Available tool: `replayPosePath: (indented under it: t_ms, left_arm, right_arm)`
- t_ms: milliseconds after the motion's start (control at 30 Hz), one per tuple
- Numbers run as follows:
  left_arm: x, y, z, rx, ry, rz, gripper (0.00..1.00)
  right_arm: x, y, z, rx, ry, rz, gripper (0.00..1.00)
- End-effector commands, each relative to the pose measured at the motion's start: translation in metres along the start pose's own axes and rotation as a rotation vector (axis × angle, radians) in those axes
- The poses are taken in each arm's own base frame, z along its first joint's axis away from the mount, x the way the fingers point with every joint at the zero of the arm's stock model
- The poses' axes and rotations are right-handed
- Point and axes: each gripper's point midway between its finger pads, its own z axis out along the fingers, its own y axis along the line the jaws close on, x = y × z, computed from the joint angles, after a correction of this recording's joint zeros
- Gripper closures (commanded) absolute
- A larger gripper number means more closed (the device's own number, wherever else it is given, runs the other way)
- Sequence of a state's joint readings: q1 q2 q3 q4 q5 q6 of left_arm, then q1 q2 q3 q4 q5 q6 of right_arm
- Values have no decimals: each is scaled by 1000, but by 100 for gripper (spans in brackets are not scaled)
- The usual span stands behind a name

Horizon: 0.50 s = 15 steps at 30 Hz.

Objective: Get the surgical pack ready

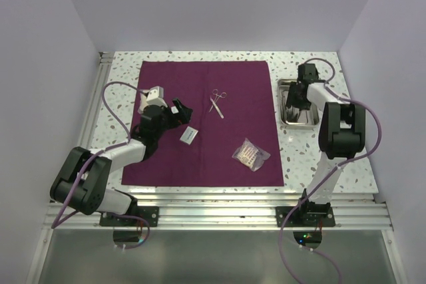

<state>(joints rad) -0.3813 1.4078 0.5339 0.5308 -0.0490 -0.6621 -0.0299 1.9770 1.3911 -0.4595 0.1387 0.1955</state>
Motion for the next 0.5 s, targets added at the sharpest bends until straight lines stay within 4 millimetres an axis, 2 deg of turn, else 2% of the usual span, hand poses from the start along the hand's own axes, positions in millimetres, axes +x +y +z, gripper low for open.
replayPosePath:
  t_ms: [0, 67, 100, 133, 167, 233, 267, 333, 367, 433, 467]
  left_arm:
    - [-20, -13, 0, 35, -61, 26, 1]
    - [-22, -13, -1, 34, -67, 29, 1]
    - [-21, -12, -1, 32, -65, 30, 1]
    - [-21, -13, -1, 33, -64, 30, 1]
    - [-21, -13, 0, 33, -64, 30, 1]
    - [-19, -13, 1, 33, -59, 34, 1]
    - [-20, -12, 1, 32, -59, 35, 1]
    - [-20, -13, 1, 34, -60, 37, 1]
    - [-20, -13, 1, 34, -60, 37, 1]
    - [-18, -13, 1, 35, -54, 38, 1]
    - [-18, -13, 2, 38, -53, 36, 1]
  right_arm:
    - [-30, 11, -48, -50, -142, 13, 49]
    - [-30, 35, -65, -63, -190, -49, 47]
    - [-36, 42, -82, -74, -237, -62, 46]
    - [-38, 48, -90, -73, -266, -88, 45]
    - [-35, 69, -100, -111, -291, -130, 44]
    - [-35, 92, -118, -173, -333, -196, 42]
    - [-29, 118, -127, -243, -346, -246, 41]
    - [-23, 143, -133, -301, -354, -325, 40]
    - [-18, 167, -141, -351, -364, -377, 40]
    - [-13, 187, -141, -378, -363, -447, 41]
    - [-7, 208, -139, -414, -346, -488, 42]
